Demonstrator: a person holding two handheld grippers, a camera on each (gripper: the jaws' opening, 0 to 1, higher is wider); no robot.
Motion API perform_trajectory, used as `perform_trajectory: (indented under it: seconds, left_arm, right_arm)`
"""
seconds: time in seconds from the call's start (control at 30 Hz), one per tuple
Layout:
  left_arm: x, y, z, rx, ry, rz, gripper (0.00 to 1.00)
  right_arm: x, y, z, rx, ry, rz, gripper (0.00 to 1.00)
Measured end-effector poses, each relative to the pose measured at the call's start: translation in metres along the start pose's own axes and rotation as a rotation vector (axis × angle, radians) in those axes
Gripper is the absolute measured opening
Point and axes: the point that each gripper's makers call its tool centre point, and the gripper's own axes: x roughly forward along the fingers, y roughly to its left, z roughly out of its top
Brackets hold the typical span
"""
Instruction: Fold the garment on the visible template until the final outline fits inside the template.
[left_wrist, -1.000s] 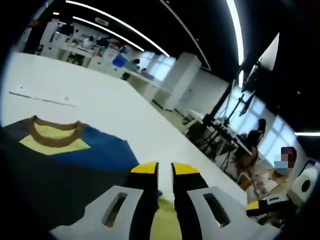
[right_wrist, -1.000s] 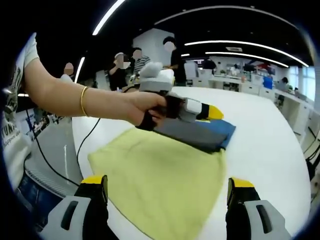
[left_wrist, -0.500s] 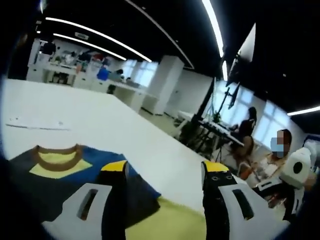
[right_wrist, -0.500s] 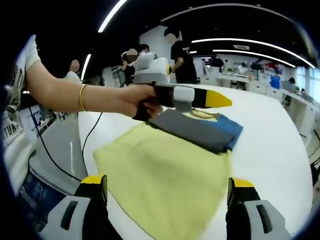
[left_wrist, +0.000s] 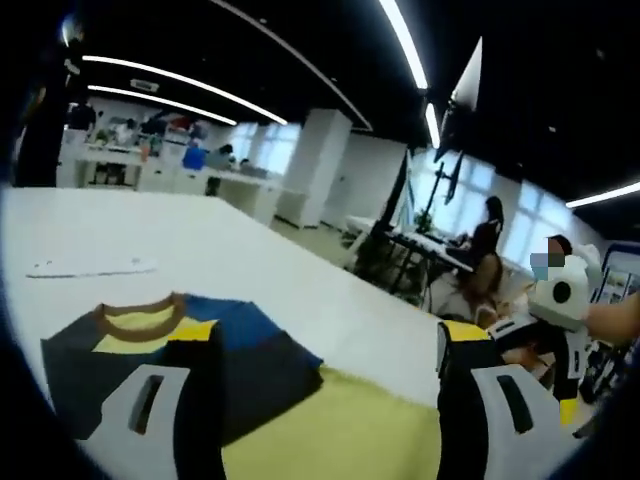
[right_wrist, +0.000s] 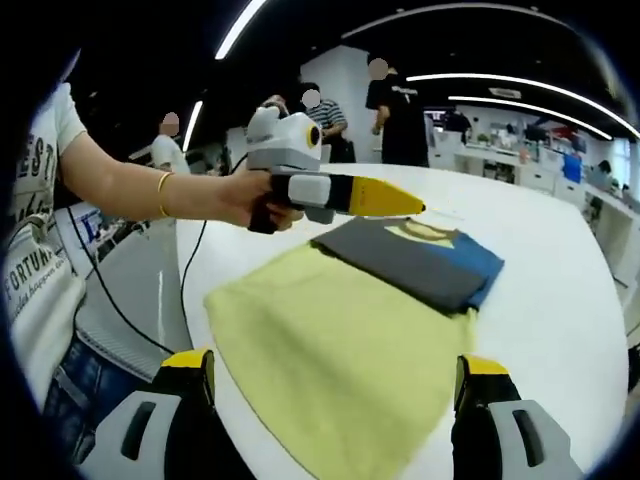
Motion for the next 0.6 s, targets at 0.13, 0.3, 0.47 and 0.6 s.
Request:
perform_trajectory:
  seconds: [0.13,0.3,0.47,0.6]
  left_arm:
    - [-0.014,-0.004,-0.006,0.017,0.016,-0.007,0.93]
    - [-0.03,-0.014,-0.012,0.041,0.032,-0.029,0.98]
    - [-0.048,-0.02,-0.019,0.079,0.065,-0.046,0.99]
    - [-0.065,-0.021,-0.023,0.099,0.086,-0.045,0.99]
  right_arm:
    - [-0.001,0.001,0.0,-0.018,0.022,0.019,0.99]
    - [-0.002,0.004,-0.001,-0.048,0.052,0.041,0.99]
    - [-0.004,0.008,-0.001,-0.068,0.073,0.064,0.99]
    - [-0.004,0.013,-0.005,-0.084,0.099,0.084,0.99]
